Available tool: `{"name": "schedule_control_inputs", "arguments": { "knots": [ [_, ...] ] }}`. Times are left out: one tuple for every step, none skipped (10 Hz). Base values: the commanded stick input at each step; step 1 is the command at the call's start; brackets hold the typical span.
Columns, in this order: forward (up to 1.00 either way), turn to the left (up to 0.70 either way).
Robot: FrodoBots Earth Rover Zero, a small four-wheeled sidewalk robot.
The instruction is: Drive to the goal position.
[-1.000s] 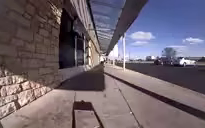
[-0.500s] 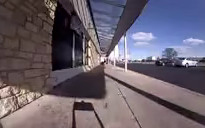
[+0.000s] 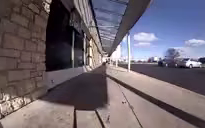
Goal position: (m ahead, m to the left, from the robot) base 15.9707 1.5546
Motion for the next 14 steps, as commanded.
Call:
{"name": "schedule_control_inputs", "arguments": {
  "knots": [
    [1.00,0.00],
    [1.00,0.00],
    [1.00,0.00],
    [1.00,0.00],
    [1.00,0.00],
    [1.00,0.00],
    [1.00,0.00],
    [1.00,0.00],
    [1.00,0.00],
    [1.00,0.00],
    [1.00,0.00],
    [1.00,-0.01],
    [1.00,-0.27],
    [1.00,-0.27]
  ]
}}
